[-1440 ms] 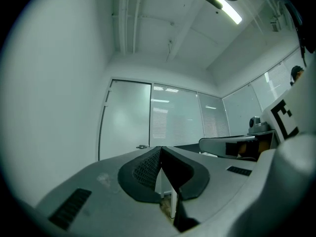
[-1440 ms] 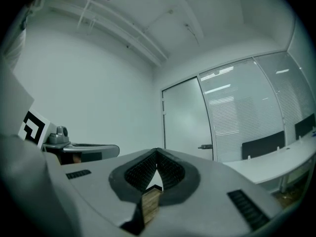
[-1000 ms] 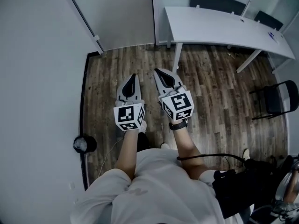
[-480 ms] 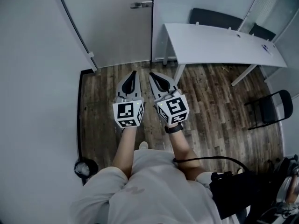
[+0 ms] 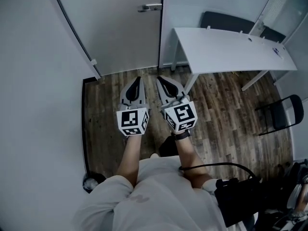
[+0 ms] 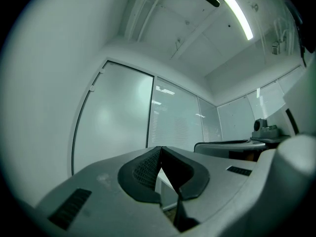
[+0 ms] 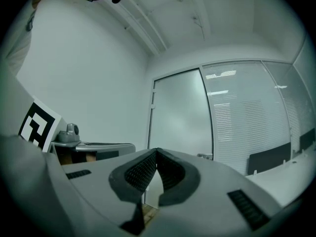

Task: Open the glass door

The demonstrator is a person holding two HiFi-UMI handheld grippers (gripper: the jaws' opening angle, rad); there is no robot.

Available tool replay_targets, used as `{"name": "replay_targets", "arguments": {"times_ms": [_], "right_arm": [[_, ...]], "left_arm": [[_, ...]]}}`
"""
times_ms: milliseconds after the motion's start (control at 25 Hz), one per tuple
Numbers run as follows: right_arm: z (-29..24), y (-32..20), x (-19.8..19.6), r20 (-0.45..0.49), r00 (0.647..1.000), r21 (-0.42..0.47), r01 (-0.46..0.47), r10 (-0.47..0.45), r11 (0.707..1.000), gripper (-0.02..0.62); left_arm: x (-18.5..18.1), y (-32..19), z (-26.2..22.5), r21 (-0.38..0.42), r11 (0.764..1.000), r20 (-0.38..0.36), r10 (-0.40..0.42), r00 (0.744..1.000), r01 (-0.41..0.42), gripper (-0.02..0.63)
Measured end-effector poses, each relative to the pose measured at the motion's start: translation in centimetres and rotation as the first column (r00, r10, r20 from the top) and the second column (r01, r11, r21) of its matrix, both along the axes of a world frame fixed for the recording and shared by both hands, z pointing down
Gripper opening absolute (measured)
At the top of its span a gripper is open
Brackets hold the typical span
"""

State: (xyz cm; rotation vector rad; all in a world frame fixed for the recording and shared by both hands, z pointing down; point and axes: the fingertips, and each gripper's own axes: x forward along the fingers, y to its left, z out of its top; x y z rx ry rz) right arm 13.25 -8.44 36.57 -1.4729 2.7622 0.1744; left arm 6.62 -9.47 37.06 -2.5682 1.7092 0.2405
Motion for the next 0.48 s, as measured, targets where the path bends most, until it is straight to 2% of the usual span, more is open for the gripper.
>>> {"name": "replay_targets", "arguments": {"times_ms": [280, 480], "right_arm": [[1.8, -7.6, -0.1, -0.002, 0.999, -0.018, 0.035, -0.035, 0.999, 0.003], [0.2, -15.2, 0.6, 0.015, 0.998, 0.008, 0.061, -0.061, 0.998, 0.003]], "left_arm": [[0.0, -7.2, 2.2, -0.027, 0.999, -0.006, -0.026, 1.0, 0.026, 0.005], [0.4, -13.8, 0.5, 0.01, 0.999, 0.003, -0.052, 0.999, 0.052, 0.005]]}}
